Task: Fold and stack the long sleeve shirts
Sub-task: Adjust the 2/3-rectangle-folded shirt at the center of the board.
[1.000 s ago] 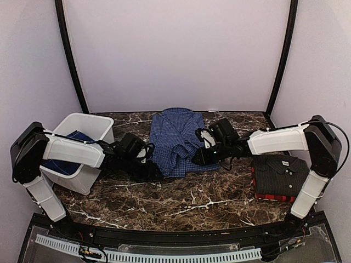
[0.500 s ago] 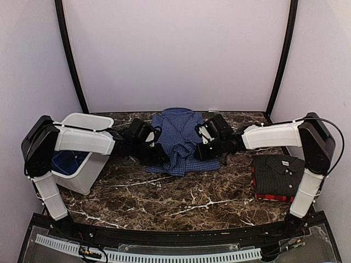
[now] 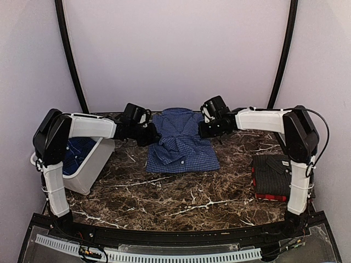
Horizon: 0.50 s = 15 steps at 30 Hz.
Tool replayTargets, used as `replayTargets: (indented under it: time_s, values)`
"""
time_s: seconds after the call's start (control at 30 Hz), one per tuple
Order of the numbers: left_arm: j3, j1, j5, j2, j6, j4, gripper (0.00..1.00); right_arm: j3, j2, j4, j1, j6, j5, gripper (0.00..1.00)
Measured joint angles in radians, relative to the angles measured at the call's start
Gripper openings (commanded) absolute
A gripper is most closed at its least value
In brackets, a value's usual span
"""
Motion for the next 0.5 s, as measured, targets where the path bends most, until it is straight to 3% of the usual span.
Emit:
replayTargets:
  time_s: [0.2,0.37,0.5]
  values:
    - [0.089,0.011,-0.008,0.077,-0.045,0.025,0.07,0.114,0.016,-0.051,-0.016,-0.026,0.024,0.30]
    - [0.103,0.012,-0.023,0.105,-0.090,0.042,0.07,0.077,-0.050,-0.054,-0.005,-0.027,0.000,0.31]
    - [0.103,0.012,-0.030,0.111,-0.109,0.048,0.13,0.035,-0.088,-0.041,0.017,-0.026,-0.044,0.31]
